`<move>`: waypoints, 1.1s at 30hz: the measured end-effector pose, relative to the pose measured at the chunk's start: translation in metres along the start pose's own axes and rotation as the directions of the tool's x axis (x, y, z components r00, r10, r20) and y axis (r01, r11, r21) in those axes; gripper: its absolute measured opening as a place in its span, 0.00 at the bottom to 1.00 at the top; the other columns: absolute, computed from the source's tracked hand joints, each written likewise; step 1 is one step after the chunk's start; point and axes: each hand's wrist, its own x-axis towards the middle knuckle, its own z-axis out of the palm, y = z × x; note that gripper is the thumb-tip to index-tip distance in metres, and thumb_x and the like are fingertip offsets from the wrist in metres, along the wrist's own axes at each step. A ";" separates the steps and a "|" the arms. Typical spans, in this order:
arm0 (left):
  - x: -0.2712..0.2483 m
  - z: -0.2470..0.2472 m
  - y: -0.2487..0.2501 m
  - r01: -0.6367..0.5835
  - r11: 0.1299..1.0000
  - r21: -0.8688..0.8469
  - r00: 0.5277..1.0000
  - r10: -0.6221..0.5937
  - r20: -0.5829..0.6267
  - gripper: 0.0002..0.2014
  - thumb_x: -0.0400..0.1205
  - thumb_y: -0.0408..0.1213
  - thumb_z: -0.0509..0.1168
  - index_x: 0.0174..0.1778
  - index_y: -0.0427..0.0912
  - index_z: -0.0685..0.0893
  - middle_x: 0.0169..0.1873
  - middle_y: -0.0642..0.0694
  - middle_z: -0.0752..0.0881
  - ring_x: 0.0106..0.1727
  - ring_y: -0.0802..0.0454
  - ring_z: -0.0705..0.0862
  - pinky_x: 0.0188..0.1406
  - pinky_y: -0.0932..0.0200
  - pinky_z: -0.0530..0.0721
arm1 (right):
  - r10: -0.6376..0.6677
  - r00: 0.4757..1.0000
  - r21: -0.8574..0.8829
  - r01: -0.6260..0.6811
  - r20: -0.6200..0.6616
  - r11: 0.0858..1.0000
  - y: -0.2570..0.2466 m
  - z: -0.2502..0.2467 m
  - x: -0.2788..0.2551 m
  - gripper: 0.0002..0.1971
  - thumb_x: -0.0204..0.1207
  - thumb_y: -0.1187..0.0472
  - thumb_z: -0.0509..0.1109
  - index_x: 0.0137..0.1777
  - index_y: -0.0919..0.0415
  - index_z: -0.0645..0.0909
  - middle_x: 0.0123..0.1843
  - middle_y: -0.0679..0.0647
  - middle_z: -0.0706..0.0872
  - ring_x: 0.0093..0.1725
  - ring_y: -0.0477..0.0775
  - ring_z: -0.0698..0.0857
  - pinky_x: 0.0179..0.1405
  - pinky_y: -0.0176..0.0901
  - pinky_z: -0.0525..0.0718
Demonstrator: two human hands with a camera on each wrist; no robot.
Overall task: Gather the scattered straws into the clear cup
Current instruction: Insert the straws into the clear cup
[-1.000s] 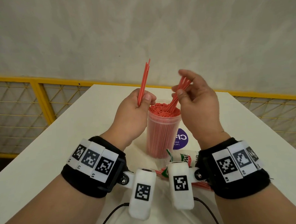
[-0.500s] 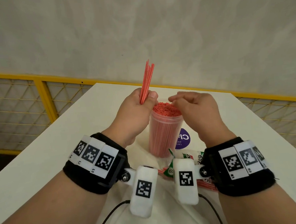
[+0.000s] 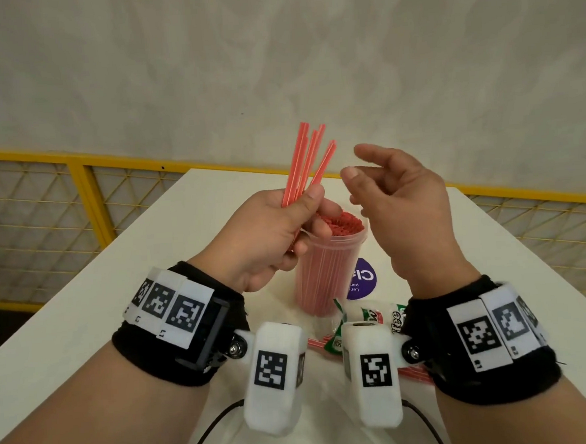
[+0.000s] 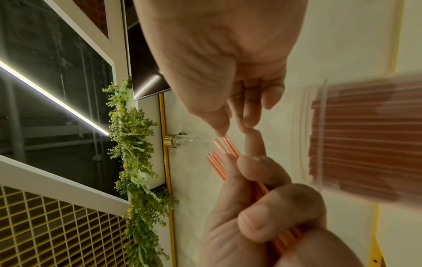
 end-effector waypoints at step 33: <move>0.006 0.004 -0.012 -0.120 0.655 0.746 0.966 0.251 -0.064 0.17 0.73 0.65 0.65 0.53 0.65 0.85 0.49 0.57 0.76 0.49 0.64 0.80 0.45 0.69 0.75 | -0.081 0.931 0.155 0.145 -0.357 0.977 0.006 -0.020 0.012 0.17 0.76 0.70 0.71 0.50 0.46 0.73 0.35 0.49 0.86 0.37 0.48 0.88 0.35 0.43 0.88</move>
